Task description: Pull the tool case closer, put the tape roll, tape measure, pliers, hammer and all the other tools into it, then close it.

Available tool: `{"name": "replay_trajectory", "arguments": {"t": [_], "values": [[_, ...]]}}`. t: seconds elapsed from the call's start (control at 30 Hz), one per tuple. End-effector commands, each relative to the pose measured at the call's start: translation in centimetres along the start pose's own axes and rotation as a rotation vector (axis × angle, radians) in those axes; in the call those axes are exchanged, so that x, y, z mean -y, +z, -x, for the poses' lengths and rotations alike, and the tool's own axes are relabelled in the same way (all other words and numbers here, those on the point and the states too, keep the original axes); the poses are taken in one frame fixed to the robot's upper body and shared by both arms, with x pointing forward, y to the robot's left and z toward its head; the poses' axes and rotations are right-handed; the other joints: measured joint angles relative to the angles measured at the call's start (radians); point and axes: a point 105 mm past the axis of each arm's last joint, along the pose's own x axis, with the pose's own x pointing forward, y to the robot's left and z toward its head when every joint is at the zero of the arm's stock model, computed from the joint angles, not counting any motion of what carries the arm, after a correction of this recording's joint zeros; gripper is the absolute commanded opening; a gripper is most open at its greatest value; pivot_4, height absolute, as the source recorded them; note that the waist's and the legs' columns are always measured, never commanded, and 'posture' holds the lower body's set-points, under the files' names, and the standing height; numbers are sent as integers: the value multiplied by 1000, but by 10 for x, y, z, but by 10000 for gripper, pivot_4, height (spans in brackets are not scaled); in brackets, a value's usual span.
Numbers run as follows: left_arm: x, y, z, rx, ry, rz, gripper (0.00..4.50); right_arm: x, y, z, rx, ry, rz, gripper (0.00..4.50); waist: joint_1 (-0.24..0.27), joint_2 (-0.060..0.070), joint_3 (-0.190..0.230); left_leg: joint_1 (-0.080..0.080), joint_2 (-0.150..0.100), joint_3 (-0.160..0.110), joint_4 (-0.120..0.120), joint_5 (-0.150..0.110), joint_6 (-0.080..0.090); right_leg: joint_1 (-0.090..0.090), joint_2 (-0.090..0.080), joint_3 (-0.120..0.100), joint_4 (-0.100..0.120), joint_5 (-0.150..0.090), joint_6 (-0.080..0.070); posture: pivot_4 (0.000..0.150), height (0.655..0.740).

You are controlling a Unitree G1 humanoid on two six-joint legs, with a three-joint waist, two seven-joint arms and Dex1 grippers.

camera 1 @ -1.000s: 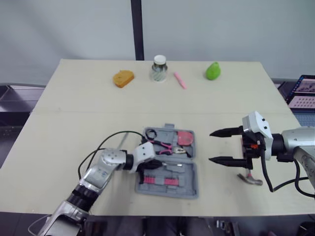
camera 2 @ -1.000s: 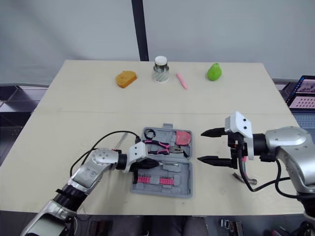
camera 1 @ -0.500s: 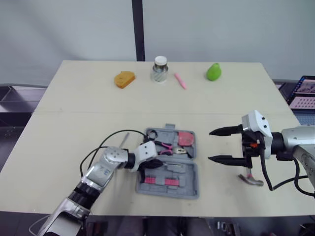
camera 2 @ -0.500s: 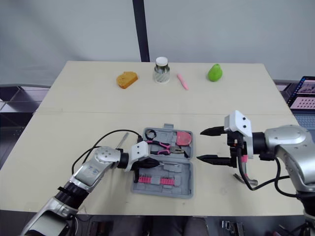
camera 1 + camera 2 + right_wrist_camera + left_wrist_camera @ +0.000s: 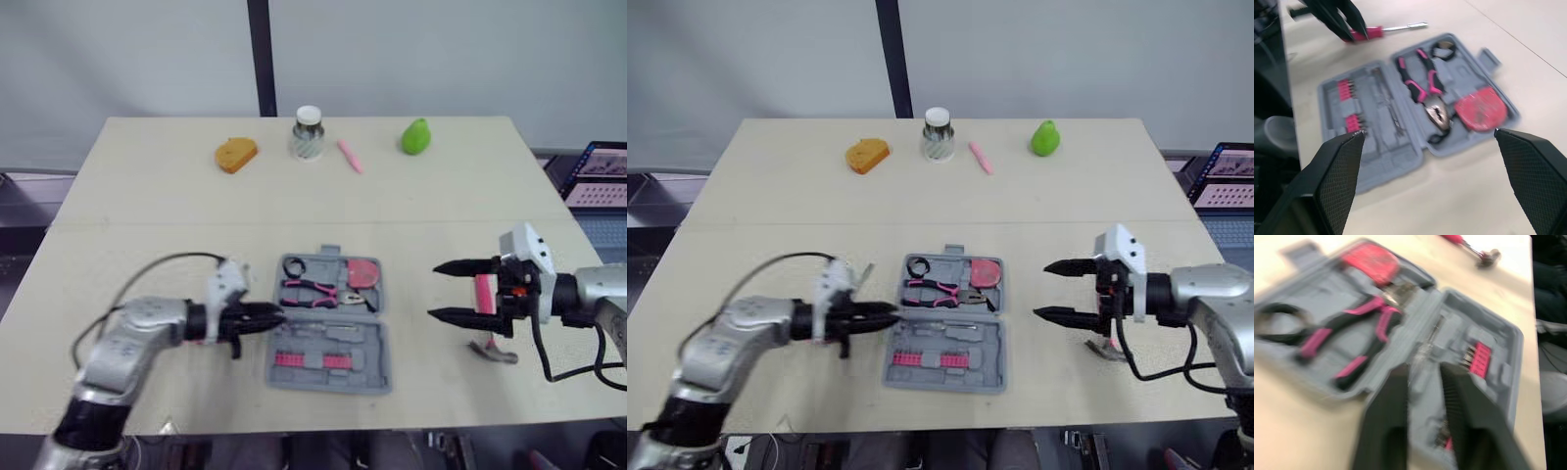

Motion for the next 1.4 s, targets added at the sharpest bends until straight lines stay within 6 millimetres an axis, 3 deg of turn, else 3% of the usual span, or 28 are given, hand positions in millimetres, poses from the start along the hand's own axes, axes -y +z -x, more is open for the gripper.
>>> {"name": "replay_trajectory", "arguments": {"t": [0.03, 0.13, 0.2, 0.27, 0.4, 0.5, 0.63, 0.83, 0.93, 1.17, 1.4], "values": [[-28, 17, 77, 86, 265, 18, 29213, 34, -28, 41, 17, -228, -109, 45000, -1, -1, 1, 0, 0, 0, 0, 0, 0, 0, 0, 0, 0, 0, 0, 1500, 7400], [-38, 7, 119, 75, 404, 47, 44111, 46, -45, 63, 12, -320, -154, 45000, -2, 0, 3, -1, -1, 1, 0, 0, 0, -2, 1, 0, -1, 0, 0, 1500, 7400], [-38, -6, 135, 38, 453, 60, 44646, 53, -50, 73, 14, -365, -165, 45000, -3, 5, 4, -1, -1, 2, 0, 0, 0, -2, 1, 1, -1, 0, 0, 1500, 7400], [-40, -24, 164, 9, 544, 99, 44646, 60, -67, 90, 1, -445, -207, 45000, -4, 7, 5, 1, -1, 4, -1, 0, 0, -2, 1, 3, 0, 0, 1, 1500, 7400], [-40, -53, 198, -32, 656, 148, 44646, 64, -95, 115, -38, -549, -269, 45000, -3, 6, 6, -4, 1, 8, -2, -1, -1, -11, 1, 4, 4, -1, -1, 1500, 7400], [-44, -62, 210, -27, 712, 162, 44646, 63, -111, 124, -71, -579, -291, 45000, -3, 6, 6, -4, 0, 11, -1, 0, -1, -14, 1, 6, 5, -1, -1, 1500, 7400], [-46, -69, 211, -47, 716, 165, 44646, 64, -117, 129, -71, -601, -297, 45000, -10, 6, 6, -3, 3, 12, -1, -2, -1, -15, 0, 8, 4, -1, -1, 1500, 7400], [-50, -70, 201, -54, 686, 154, 44646, 66, -118, 127, -57, -614, -299, 45000, -26, 7, 6, -3, 5, 15, -2, -4, -3, -16, 1, 8, 8, -1, -3, 1500, 7400], [-50, -67, 184, -59, 632, 134, 44646, 62, -115, 118, -32, -612, -302, 45000, -28, 7, 6, -2, 6, 17, -2, -4, -2, -16, 1, 8, 8, -1, -3, 1500, 7400], [-29, -42, 119, -46, 385, 38, 44646, 45, -90, 79, -34, -608, -279, 45000, -25, 7, 6, 0, 7, 20, -1, -6, -3, -17, 2, 12, 9, -1, -3, 1500, 7400], [12, 2, 39, 7, 26, -164, 44646, 29, -88, 46, -149, -648, -342, 45000, -11, 7, 6, 0, 8, 21, -1, -6, -3, -17, 3, 14, 10, -1, -3, 1500, 7400]]}}
